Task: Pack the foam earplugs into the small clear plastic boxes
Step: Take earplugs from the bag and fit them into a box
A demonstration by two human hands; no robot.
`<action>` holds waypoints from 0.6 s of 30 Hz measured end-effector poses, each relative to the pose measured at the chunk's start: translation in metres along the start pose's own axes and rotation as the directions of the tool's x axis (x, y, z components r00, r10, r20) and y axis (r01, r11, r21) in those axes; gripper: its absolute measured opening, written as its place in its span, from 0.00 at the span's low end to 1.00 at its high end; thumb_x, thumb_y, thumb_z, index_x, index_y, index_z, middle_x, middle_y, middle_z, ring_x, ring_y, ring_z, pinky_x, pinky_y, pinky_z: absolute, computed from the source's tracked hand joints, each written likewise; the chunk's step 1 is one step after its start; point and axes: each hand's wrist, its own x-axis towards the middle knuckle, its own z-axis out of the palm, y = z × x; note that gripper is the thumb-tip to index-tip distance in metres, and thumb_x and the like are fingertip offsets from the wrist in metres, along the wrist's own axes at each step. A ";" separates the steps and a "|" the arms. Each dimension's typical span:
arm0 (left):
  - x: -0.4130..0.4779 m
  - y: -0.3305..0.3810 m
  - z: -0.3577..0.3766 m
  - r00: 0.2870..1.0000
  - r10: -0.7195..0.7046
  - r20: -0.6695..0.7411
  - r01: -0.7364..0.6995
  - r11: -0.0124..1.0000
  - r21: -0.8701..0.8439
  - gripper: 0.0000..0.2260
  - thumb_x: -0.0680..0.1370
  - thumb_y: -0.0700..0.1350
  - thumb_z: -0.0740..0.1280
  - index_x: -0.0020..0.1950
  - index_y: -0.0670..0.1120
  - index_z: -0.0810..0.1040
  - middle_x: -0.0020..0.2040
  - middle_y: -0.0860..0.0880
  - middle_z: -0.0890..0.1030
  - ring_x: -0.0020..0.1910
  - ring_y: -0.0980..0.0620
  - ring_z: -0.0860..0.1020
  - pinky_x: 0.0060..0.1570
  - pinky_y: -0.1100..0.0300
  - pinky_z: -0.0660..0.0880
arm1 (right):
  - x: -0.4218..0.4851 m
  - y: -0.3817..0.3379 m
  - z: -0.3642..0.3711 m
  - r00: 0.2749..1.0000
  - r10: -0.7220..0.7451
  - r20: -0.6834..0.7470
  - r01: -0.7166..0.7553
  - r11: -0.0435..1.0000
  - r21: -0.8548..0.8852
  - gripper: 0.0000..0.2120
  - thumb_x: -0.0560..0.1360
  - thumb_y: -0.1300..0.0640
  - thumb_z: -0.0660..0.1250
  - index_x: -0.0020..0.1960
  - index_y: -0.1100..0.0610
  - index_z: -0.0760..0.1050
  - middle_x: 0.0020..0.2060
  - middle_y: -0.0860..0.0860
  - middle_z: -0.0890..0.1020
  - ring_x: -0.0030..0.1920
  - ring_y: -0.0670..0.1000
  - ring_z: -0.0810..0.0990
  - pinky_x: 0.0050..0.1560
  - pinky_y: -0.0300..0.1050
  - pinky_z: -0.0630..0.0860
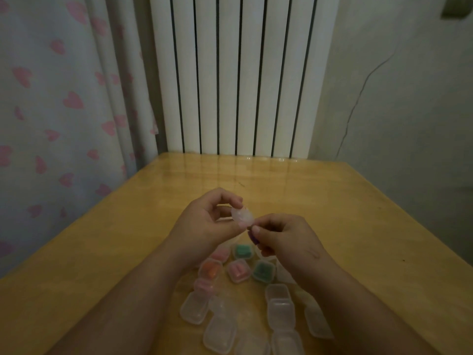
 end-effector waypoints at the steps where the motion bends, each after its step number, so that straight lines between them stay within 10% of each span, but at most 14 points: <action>1: 0.001 -0.001 0.001 1.000 0.023 -0.014 -0.022 0.999 0.023 0.11 0.70 0.33 0.76 0.45 0.46 0.78 0.54 0.49 0.82 0.51 0.56 0.82 0.47 0.62 0.78 | 0.000 0.000 0.001 0.999 0.012 0.031 -0.013 0.999 0.032 0.05 0.76 0.63 0.68 0.45 0.60 0.84 0.32 0.53 0.80 0.31 0.47 0.75 0.32 0.37 0.74; 18: 0.002 -0.012 0.005 0.986 0.133 -0.102 -0.090 0.934 0.345 0.14 0.70 0.39 0.76 0.39 0.57 0.76 0.49 0.59 0.83 0.49 0.63 0.82 0.48 0.59 0.82 | 0.003 0.004 0.003 0.995 0.102 -0.002 -0.099 0.969 0.228 0.07 0.74 0.59 0.72 0.44 0.64 0.84 0.30 0.52 0.78 0.29 0.45 0.74 0.32 0.38 0.73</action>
